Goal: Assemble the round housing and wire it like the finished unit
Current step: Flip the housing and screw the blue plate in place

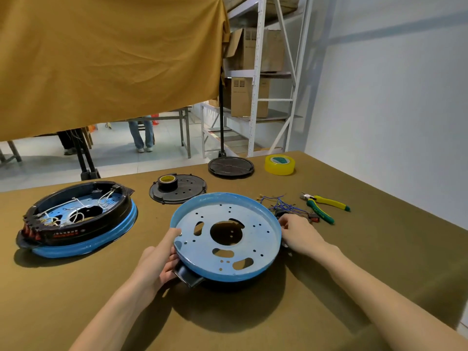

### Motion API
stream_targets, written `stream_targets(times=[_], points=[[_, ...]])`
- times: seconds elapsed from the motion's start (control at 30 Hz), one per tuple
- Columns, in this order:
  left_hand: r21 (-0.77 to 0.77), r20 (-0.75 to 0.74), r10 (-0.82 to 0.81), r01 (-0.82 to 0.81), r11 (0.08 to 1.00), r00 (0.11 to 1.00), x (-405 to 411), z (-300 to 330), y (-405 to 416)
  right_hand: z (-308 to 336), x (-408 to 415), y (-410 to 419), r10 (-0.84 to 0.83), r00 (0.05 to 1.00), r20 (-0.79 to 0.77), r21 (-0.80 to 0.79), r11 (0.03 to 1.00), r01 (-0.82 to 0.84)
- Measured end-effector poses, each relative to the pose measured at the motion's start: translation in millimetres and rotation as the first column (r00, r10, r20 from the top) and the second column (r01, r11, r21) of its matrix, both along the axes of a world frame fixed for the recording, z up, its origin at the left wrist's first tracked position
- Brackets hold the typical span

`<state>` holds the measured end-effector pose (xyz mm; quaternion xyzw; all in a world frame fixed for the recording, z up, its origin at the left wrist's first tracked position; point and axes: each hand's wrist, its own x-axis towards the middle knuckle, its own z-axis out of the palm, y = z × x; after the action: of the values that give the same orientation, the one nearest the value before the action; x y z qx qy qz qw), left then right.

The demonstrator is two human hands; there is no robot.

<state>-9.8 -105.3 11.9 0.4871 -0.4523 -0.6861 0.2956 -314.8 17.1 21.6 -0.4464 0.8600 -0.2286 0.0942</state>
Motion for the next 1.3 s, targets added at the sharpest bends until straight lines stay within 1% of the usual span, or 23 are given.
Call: stream_targets(times=[0.07, 0.13, 0.23, 0.3, 0.37, 0.43, 0.5, 0.57, 0.6, 0.7, 0.8, 0.87, 1.0, 1.13, 1.3], points=[[0.001, 0.012, -0.001, 0.001, 1.000, 1.000, 1.8, -1.9, -1.7, 0.3, 4.3, -1.9, 0.026, 0.997, -0.066, 0.064, 0.998, -0.022], [0.001, 0.036, -0.029, 0.029, 1.000, 0.999, 3.9, -2.4, -2.5, 2.2, 5.6, -3.5, 0.030, 0.995, -0.092, 0.104, 0.994, -0.021], [0.010, 0.081, -0.125, 0.124, 0.992, 0.989, 11.0, -0.2, -6.4, 10.6, 3.4, -2.5, -0.028, 0.991, -0.127, 0.074, 0.997, 0.038], [0.033, 0.102, -0.196, 0.193, 0.981, 0.975, 17.0, 4.0, -10.1, 22.4, 1.4, 0.5, -0.106, 0.984, -0.144, -0.042, 0.994, 0.101], [0.049, 0.116, -0.260, 0.256, 0.966, 0.959, 21.9, 8.7, -13.0, 37.0, 2.4, 3.7, -0.151, 0.986, -0.076, -0.243, 0.961, 0.128], [0.059, 0.118, -0.325, 0.320, 0.946, 0.939, 24.8, 12.4, -15.1, 50.3, 7.9, 7.7, -0.134, 0.991, 0.013, -0.466, 0.876, 0.125], [0.071, 0.142, -0.376, 0.369, 0.927, 0.916, 26.7, 14.7, -18.4, 63.0, 18.2, 11.8, -0.097, 0.993, 0.068, -0.633, 0.765, 0.119], [0.082, 0.179, -0.420, 0.412, 0.908, 0.890, 27.6, 16.0, -23.6, 74.5, 29.8, 12.5, -0.030, 0.996, 0.088, -0.733, 0.675, 0.085], [0.092, 0.194, -0.444, 0.435, 0.896, 0.875, 28.2, 16.8, -26.2, 79.2, 35.7, 11.1, 0.010, 0.996, 0.093, -0.761, 0.646, 0.064], [0.129, 0.221, -0.537, 0.521, 0.843, 0.814, 29.5, 20.3, -34.8, 89.7, 55.6, -1.3, 0.111, 0.984, 0.138, -0.806, 0.590, 0.046], [0.138, 0.225, -0.607, 0.592, 0.794, 0.762, 30.2, 20.7, -44.3, 95.7, 76.7, -23.2, 0.195, 0.955, 0.222, -0.815, 0.574, 0.073], [0.132, 0.225, -0.626, 0.613, 0.779, 0.746, 29.0, 19.1, -49.1, 96.8, 90.2, -38.3, 0.260, 0.926, 0.273, -0.813, 0.578, 0.077], [0.101, 0.232, -0.619, 0.614, 0.783, 0.751, 26.5, 11.8, -51.4, 93.2, 112.0, -61.2, 0.343, 0.879, 0.331, -0.815, 0.574, 0.083], [0.082, 0.255, -0.602, 0.603, 0.793, 0.756, 25.1, 8.6, -44.0, 83.9, 127.0, -73.1, 0.330, 0.897, 0.293, -0.812, 0.582, 0.051], [0.074, 0.268, -0.617, 0.623, 0.779, 0.740, 28.0, 9.2, -36.1, 78.5, 132.9, -70.9, 0.311, 0.912, 0.267, -0.807, 0.590, 0.035]])
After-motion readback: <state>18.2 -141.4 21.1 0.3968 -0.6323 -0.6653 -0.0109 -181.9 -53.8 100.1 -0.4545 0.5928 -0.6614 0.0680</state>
